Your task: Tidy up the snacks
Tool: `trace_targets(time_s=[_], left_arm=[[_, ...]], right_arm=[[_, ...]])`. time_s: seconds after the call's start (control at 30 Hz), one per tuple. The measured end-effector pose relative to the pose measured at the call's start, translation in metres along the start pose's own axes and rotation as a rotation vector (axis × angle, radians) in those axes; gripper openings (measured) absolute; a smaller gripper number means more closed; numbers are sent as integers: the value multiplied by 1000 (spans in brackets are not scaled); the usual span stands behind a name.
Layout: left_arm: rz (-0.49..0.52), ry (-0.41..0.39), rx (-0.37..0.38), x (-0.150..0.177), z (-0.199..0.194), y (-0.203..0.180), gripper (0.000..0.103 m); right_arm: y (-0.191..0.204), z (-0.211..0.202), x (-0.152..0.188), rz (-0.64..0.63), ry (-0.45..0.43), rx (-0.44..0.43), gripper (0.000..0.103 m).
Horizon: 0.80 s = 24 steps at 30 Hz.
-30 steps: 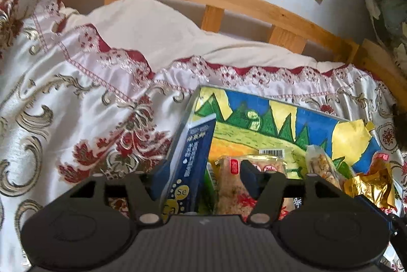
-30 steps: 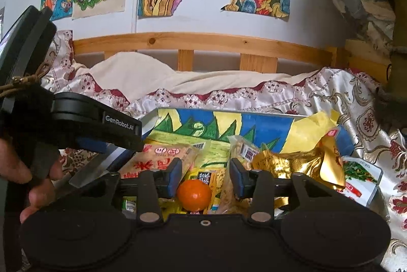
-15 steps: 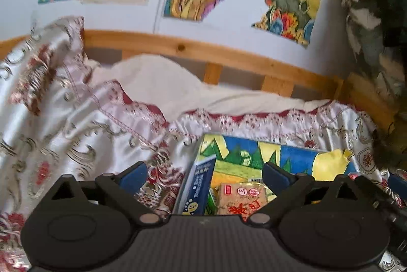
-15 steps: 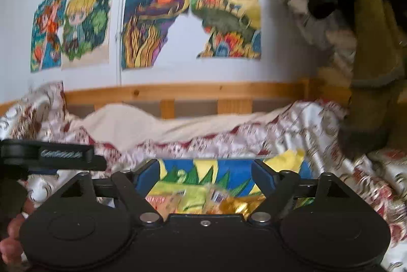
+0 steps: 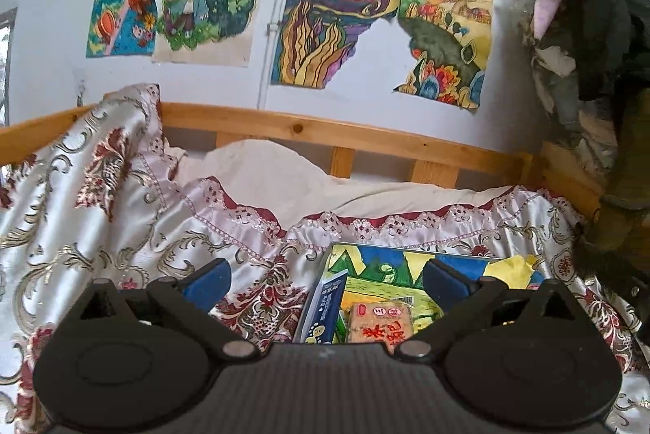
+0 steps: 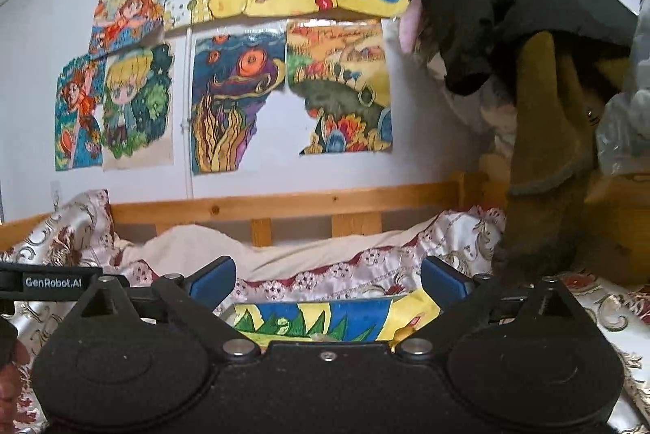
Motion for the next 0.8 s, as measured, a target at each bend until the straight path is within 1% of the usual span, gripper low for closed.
trace_targets(time_s=[0.4, 0.53, 0.63, 0.8], left_arm=[[21, -48, -30, 10, -62, -2, 102], [11, -34, -60, 22, -85, 0, 102], [22, -22, -72, 30, -101, 0, 102], [44, -18, -88, 41, -129, 1, 102]], right_arm=[[-12, -53, -8, 8, -25, 0, 102], [-16, -75, -4, 15, -11, 2, 102], [-18, -90, 2, 6, 12, 11, 102], [-16, -115, 10, -15, 33, 0, 102]])
Point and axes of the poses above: each gripper's, at about its wrist camera, not at the fingertips, and z roughly the way its jaws point, y to its left, x to its underside, the point moved 9 cm from there along z, roughly the way its jaws point
